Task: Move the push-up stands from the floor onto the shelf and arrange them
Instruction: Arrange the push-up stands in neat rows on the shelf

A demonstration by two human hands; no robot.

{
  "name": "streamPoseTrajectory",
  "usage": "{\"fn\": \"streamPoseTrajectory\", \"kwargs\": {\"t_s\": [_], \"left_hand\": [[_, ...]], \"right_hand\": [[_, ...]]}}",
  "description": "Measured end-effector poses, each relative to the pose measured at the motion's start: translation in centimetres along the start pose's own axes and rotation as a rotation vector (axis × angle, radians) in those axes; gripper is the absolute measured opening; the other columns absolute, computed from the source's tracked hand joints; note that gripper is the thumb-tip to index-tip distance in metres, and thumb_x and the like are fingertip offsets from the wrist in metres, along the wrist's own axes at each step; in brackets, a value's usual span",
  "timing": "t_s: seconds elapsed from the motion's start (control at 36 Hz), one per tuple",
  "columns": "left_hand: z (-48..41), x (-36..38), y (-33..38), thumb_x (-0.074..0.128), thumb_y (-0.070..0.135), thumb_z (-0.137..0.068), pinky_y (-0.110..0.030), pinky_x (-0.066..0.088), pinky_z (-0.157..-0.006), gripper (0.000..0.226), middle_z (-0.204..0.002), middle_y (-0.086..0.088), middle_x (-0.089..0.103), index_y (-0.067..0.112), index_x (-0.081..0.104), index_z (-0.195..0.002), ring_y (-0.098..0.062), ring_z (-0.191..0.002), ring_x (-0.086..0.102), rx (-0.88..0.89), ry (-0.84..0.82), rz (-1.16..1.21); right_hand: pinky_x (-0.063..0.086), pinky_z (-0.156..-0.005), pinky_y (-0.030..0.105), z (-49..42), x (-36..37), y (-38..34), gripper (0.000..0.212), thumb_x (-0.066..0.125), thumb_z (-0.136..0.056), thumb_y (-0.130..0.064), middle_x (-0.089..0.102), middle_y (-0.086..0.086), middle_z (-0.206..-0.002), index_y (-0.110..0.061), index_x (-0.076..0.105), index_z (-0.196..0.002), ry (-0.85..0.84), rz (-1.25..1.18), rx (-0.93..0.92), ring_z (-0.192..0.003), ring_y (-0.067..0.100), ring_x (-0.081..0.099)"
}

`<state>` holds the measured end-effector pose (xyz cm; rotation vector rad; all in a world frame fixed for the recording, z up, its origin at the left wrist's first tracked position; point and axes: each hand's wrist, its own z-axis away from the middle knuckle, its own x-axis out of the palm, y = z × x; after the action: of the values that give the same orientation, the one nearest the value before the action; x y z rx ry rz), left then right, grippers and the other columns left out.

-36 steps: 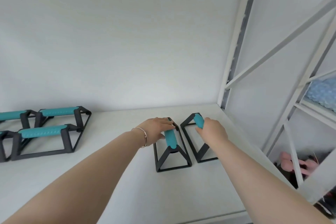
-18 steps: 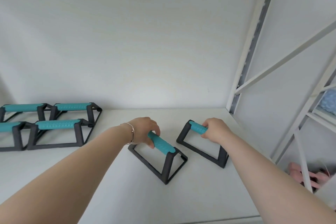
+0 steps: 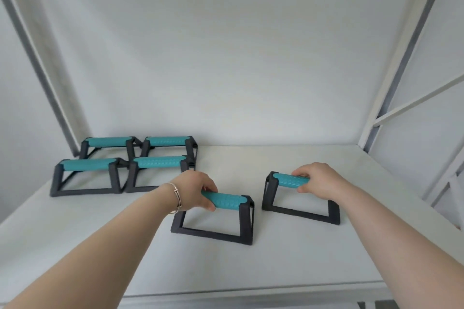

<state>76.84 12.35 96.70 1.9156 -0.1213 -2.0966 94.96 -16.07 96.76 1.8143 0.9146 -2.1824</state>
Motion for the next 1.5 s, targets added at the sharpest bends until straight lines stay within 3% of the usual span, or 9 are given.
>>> {"fn": "streamPoseTrajectory", "kwargs": {"t_s": [0.39,0.61,0.94,1.36,1.5], "left_hand": [[13.7,-3.9,-17.5,0.074,0.045,-0.073,-0.030,0.051,-0.084,0.036,-0.096,0.012,0.064,0.030,0.068,-0.105,-0.010,-0.089,0.057,-0.137,0.007,-0.093],[17.6,-5.2,-24.0,0.074,0.042,-0.075,-0.030,0.052,-0.084,0.032,-0.093,0.012,0.064,0.030,0.068,-0.104,-0.011,-0.087,0.058,-0.208,0.047,-0.066],[18.1,-5.7,-27.5,0.072,0.039,-0.080,-0.025,0.048,-0.088,0.040,-0.106,0.008,0.064,0.026,0.065,-0.117,-0.012,-0.096,0.056,-0.213,0.083,-0.032],[16.5,-6.3,-28.7,0.071,0.042,-0.080,-0.027,0.050,-0.082,0.036,-0.098,0.008,0.064,0.026,0.067,-0.112,-0.013,-0.090,0.057,-0.231,0.066,-0.066],[16.6,-6.2,-28.5,0.069,0.042,-0.083,-0.026,0.045,-0.094,0.047,-0.118,0.007,0.063,0.027,0.059,-0.127,-0.013,-0.105,0.056,-0.208,0.070,0.014]], "right_hand": [[0.043,-0.093,0.025,4.6,7.4,-17.1,0.045,0.075,-0.078,-0.015,0.065,-0.006,-0.117,-0.028,0.066,-0.120,-0.061,-0.059,-0.019,-0.105,0.013,0.058],[0.041,-0.093,0.022,5.0,10.4,-24.7,0.049,0.077,-0.077,-0.017,0.065,-0.005,-0.122,-0.030,0.065,-0.122,-0.089,-0.079,-0.067,-0.109,0.012,0.058],[0.038,-0.099,0.022,4.0,12.5,-31.1,0.051,0.076,-0.078,-0.018,0.059,-0.006,-0.131,-0.033,0.062,-0.125,-0.131,-0.091,-0.127,-0.120,0.013,0.053],[0.037,-0.102,0.021,1.7,12.9,-33.2,0.051,0.075,-0.080,-0.016,0.061,-0.010,-0.130,-0.030,0.062,-0.127,-0.142,-0.070,-0.170,-0.120,0.011,0.052],[0.036,-0.103,0.022,1.7,12.8,-33.7,0.051,0.074,-0.081,-0.031,0.058,-0.011,-0.133,-0.028,0.059,-0.129,-0.154,-0.018,-0.195,-0.124,0.010,0.050]]}}
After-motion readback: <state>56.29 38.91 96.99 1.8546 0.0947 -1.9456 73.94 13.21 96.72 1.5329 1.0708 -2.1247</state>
